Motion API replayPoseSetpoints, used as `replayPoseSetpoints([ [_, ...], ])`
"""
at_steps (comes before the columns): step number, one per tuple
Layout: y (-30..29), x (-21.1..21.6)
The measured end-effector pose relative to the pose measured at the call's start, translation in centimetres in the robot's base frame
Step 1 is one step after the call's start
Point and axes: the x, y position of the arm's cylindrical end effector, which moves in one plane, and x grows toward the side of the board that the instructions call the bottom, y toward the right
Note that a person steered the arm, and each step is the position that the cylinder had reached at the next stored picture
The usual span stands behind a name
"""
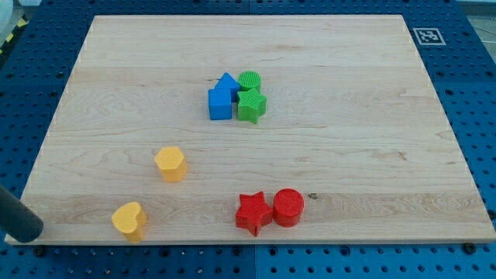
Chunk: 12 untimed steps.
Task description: Push the yellow heart to the top left of the red star
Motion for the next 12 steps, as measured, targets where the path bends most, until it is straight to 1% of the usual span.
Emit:
replayPoseSetpoints([
  [1,3.2,0.0],
  [3,4.3,0.1],
  [5,6.7,0.1],
  [7,12.6,0.0],
  [10,13.8,0.0],
  [11,17.0,0.0],
  [12,18.5,0.1],
])
